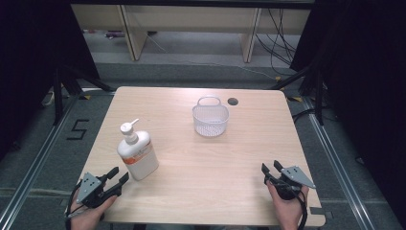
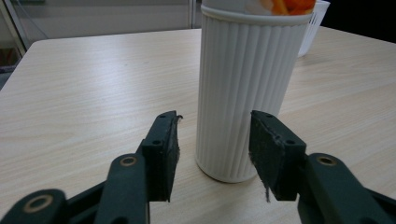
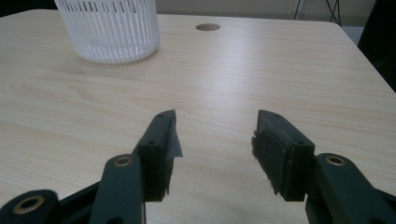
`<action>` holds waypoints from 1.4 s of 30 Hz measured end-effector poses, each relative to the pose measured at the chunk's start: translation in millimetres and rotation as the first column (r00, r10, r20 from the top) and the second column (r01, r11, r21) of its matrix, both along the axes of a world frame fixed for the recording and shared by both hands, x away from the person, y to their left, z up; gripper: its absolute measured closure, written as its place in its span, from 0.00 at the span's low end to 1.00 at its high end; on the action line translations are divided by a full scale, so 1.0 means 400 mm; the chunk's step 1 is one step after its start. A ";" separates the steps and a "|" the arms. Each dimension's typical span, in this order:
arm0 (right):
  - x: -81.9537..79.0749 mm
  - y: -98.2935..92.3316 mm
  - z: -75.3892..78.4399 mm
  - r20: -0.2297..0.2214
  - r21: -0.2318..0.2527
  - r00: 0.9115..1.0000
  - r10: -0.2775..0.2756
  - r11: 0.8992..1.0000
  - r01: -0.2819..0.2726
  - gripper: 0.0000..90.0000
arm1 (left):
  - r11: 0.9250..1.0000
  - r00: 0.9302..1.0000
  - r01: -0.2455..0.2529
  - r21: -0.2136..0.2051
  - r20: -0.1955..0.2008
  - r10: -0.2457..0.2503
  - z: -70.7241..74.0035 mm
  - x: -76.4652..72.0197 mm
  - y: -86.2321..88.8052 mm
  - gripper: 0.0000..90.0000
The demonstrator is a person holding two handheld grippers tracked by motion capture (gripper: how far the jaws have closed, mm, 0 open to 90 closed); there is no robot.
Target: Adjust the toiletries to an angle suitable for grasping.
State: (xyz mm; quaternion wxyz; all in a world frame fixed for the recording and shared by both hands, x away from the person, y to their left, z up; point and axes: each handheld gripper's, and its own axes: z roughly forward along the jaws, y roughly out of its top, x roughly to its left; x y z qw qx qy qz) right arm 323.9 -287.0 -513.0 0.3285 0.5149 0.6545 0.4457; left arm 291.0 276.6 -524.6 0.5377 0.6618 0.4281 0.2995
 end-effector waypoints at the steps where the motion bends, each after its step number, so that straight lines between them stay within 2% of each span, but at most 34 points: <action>1: -0.004 0.001 0.003 -0.013 0.014 1.000 0.006 1.000 -0.006 0.55 | 1.000 1.000 0.004 0.005 0.001 -0.004 0.000 -0.002 -0.001 0.60; 3: -0.004 -0.003 0.002 0.003 0.005 1.000 0.014 1.000 -0.014 0.55 | 1.000 1.000 0.022 0.018 -0.006 -0.022 0.002 -0.007 -0.003 0.63; 4: -0.007 0.005 0.002 -0.014 0.050 1.000 -0.003 0.999 0.004 0.55 | 0.999 1.000 0.029 0.018 -0.008 -0.029 0.004 -0.010 -0.005 0.67; 5: -0.004 -0.001 0.001 0.000 0.035 1.000 0.014 0.999 -0.014 0.55 | 0.999 0.999 0.039 0.025 0.000 -0.039 0.008 -0.013 -0.007 0.71; 6: -0.005 0.001 0.001 0.006 0.032 1.000 0.000 0.999 0.000 0.55 | 0.998 0.999 0.049 0.031 0.009 -0.049 0.014 -0.018 -0.009 0.75; 7: -0.010 0.006 0.002 -0.008 0.050 1.000 -0.014 0.999 0.014 0.55 | 0.998 0.999 0.053 0.029 0.008 -0.053 0.023 -0.024 -0.012 0.80; 9: -0.004 -0.002 0.002 0.013 0.002 1.000 0.011 1.000 -0.011 0.55 | 0.998 0.997 0.069 0.014 0.023 -0.069 0.041 -0.033 -0.020 0.88; 10: -0.004 -0.002 0.002 0.013 0.002 1.000 0.011 1.000 -0.011 0.55 | 0.998 0.997 0.069 0.014 0.023 -0.069 0.041 -0.033 -0.020 0.92; 11: -0.002 0.003 0.001 0.012 0.008 1.000 0.007 1.000 -0.007 0.56 | 0.996 0.994 0.093 0.004 0.054 -0.093 0.061 -0.036 -0.035 0.95; 12: -0.004 0.004 0.002 0.006 0.011 1.000 0.013 1.000 -0.013 0.56 | 0.995 0.993 0.101 0.006 0.061 -0.101 0.071 -0.038 -0.043 0.97; 13: 0.002 0.003 -0.001 0.016 -0.009 1.000 0.020 1.000 -0.020 0.56 | 0.993 0.990 0.119 -0.001 0.077 -0.118 0.079 -0.034 -0.051 0.99; 16: -0.003 0.003 0.002 0.008 0.003 1.000 0.025 1.000 -0.025 0.56 | 0.990 0.986 0.139 -0.005 0.092 -0.138 0.097 -0.022 -0.074 0.99; 17: -0.002 0.005 -0.001 0.016 0.004 1.000 0.003 1.000 -0.003 0.56 | 0.991 0.987 0.135 -0.001 0.084 -0.134 0.101 -0.019 -0.077 0.99; 18: -0.001 0.005 -0.001 0.013 0.000 1.000 -0.004 1.000 0.004 0.56 | 0.990 0.985 0.142 -0.007 0.096 -0.140 0.102 -0.011 -0.080 0.99; 20: -0.002 0.003 0.000 0.016 -0.007 1.000 -0.001 1.000 0.001 0.55 | 0.991 0.988 0.133 -0.001 0.081 -0.133 0.105 -0.008 -0.081 0.99; 22: -0.002 0.003 0.000 0.015 -0.007 1.000 0.000 1.000 0.000 0.55 | 0.990 0.986 0.139 0.000 0.094 -0.139 0.106 0.003 -0.082 0.99; 24: -0.002 0.005 0.001 0.005 0.019 1.000 0.030 0.999 -0.030 0.55 | 0.991 0.988 0.135 0.001 0.075 -0.135 0.108 0.012 -0.080 0.99; 25: -0.002 0.005 0.001 0.005 0.019 1.000 0.030 0.999 -0.030 0.55 | 0.991 0.988 0.135 0.001 0.075 -0.135 0.108 0.012 -0.080 1.00; 26: -0.007 0.010 0.002 -0.004 0.033 1.000 0.002 0.999 -0.001 0.55 | 0.992 0.989 0.129 0.006 0.071 -0.129 0.109 0.017 -0.081 0.99; 27: -0.007 0.010 0.002 -0.004 0.033 1.000 0.002 0.999 -0.001 0.55 | 0.992 0.989 0.129 0.006 0.071 -0.129 0.109 0.017 -0.081 1.00; 28: -0.004 0.003 0.002 0.018 -0.003 1.000 0.017 1.000 -0.017 0.55 | 0.992 0.990 0.124 0.009 0.068 -0.125 0.110 0.021 -0.080 1.00; 31: -0.003 0.004 0.001 0.021 -0.003 1.000 0.015 1.000 -0.015 0.55 | 0.993 0.991 0.116 0.010 0.070 -0.117 0.111 0.024 -0.080 1.00; 32: -0.005 0.003 0.003 0.010 -0.012 1.000 0.013 1.000 -0.013 0.55 | 0.995 0.992 0.103 0.014 0.064 -0.104 0.113 0.026 -0.077 1.00; 36: -0.003 0.004 0.001 0.007 0.004 1.000 0.021 1.000 -0.021 0.55 | 0.996 0.994 0.086 0.009 0.068 -0.087 0.112 0.032 -0.072 1.00; 38: -0.007 0.011 0.001 -0.002 0.025 1.000 -0.002 1.000 0.002 0.55 | 0.997 0.994 0.082 0.011 0.069 -0.082 0.111 0.034 -0.069 1.00; 39: -0.007 0.011 0.001 -0.002 0.025 1.000 -0.002 1.000 0.002 0.55 | 0.997 0.994 0.082 0.011 0.069 -0.082 0.111 0.034 -0.069 1.00; 40: -0.003 0.004 0.001 0.009 0.005 1.000 0.023 1.000 -0.023 0.55 | 0.998 0.996 0.067 0.020 0.051 -0.068 0.110 0.033 -0.066 1.00; 42: -0.003 0.005 0.001 0.010 0.008 1.000 0.028 1.000 -0.028 0.55 | 0.998 0.996 0.066 0.010 0.053 -0.066 0.104 0.037 -0.065 0.99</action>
